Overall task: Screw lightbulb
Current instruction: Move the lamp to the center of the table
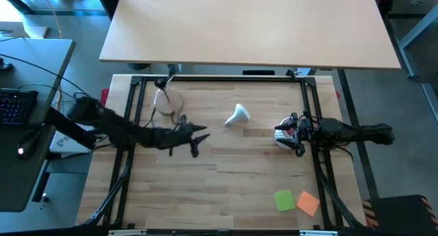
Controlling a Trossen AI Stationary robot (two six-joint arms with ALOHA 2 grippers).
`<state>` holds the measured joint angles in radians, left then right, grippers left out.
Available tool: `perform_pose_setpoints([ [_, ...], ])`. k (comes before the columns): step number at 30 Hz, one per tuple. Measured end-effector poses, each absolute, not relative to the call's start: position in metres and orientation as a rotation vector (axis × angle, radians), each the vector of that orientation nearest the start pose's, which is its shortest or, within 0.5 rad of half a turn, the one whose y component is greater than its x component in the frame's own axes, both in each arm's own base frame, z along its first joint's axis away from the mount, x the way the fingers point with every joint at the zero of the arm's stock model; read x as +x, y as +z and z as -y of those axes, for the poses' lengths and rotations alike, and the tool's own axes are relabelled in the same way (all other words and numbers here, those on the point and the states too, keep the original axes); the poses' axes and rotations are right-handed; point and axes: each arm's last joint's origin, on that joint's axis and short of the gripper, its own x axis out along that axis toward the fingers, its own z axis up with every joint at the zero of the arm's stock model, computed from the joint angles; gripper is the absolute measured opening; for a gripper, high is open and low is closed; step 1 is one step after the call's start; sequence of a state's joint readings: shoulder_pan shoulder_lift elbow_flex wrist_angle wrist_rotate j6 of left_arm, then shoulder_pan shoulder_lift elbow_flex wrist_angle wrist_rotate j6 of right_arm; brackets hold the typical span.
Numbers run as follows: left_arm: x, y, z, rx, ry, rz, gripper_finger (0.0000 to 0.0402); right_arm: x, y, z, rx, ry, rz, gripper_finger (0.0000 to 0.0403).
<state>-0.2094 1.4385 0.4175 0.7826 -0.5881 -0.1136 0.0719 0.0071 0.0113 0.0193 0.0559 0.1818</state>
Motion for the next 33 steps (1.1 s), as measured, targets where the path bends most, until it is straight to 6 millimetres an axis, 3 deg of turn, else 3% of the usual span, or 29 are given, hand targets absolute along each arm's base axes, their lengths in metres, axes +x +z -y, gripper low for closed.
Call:
perform_pose_setpoints([
  [6,0.222,0.199,0.076,0.149,0.56,-0.143,0.0116,0.097,0.169,-0.005,0.183,0.018,0.021,0.0259],
  [12,0.203,0.214,0.089,0.103,0.593,-0.097,0.0103,0.097,0.169,-0.005,0.183,0.018,0.022,0.0259],
  [15,0.202,0.209,0.088,0.058,0.598,-0.11,0.0101,0.097,0.169,-0.005,0.183,0.018,0.022,0.0259],
  [22,0.194,0.177,0.075,-0.118,0.7,-0.237,0.0108,0.097,0.169,-0.005,0.183,0.018,0.022,0.0259],
  [26,0.189,0.166,0.075,-0.116,0.67,-0.338,0.0117,0.097,0.169,-0.005,0.183,0.018,0.022,0.0259],
  [33,0.194,0.16,0.071,-0.094,0.687,-0.361,0.0119,0.097,0.169,-0.005,0.183,0.018,0.022,0.0259],
])
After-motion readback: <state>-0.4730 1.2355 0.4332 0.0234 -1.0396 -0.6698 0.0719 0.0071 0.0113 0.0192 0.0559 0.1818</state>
